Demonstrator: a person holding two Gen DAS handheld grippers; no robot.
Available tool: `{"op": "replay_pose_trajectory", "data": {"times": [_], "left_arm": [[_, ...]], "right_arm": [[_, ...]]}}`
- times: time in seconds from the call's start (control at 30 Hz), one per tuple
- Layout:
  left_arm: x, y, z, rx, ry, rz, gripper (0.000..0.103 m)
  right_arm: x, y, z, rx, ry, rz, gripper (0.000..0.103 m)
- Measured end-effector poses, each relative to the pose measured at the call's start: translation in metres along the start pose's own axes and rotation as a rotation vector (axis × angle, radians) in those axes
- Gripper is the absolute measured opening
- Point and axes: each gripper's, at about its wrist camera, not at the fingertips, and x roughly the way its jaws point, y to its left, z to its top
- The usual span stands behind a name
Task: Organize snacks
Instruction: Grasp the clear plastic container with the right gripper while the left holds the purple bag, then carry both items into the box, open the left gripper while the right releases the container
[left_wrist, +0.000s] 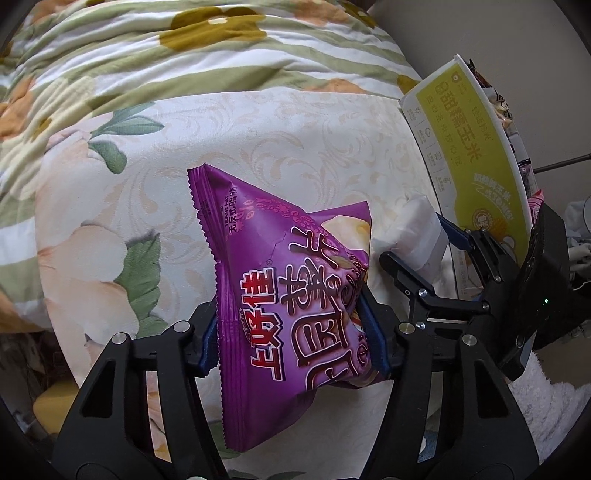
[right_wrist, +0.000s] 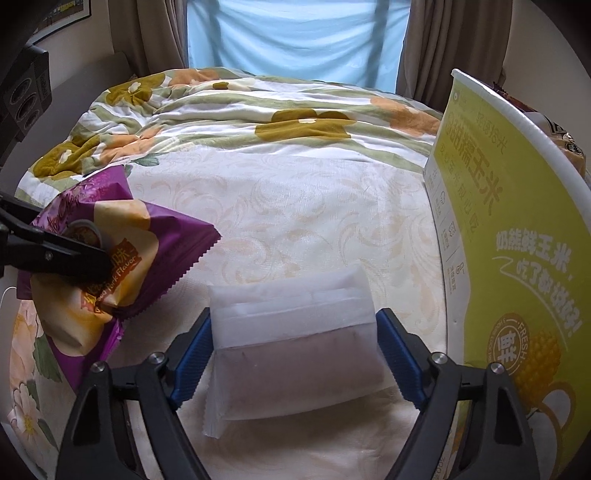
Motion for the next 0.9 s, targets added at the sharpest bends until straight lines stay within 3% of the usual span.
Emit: {"op": "replay_pose_trajectory", "data": {"times": [0.23,0.53,0.7,0.9], "left_arm": [[-0.024,0.001,-0.011,-0.011,-0.057,-0.006,0.056],[-0.094,-0.024,-0.020,0.019,-0.189,-0.060,0.056],[-0.129,-0.061,-0.011,0.089,-0.258,-0.102,0.056],[-0.142,-0.120,0.010,0.147,-0.299,-0.140,0.056]], "right_arm": [[-0.018,-0.002,0.005,0.065,-0.027,0.012,0.071],[-0.095,0.010,0.024,0.094,-0.117,-0.021,0.071],[-0.151,-0.007,0.031,0.187,-0.156,-0.043,0.071],[-0.204,-0.051,0.030,0.248,-0.211,-0.099,0.071]]}}
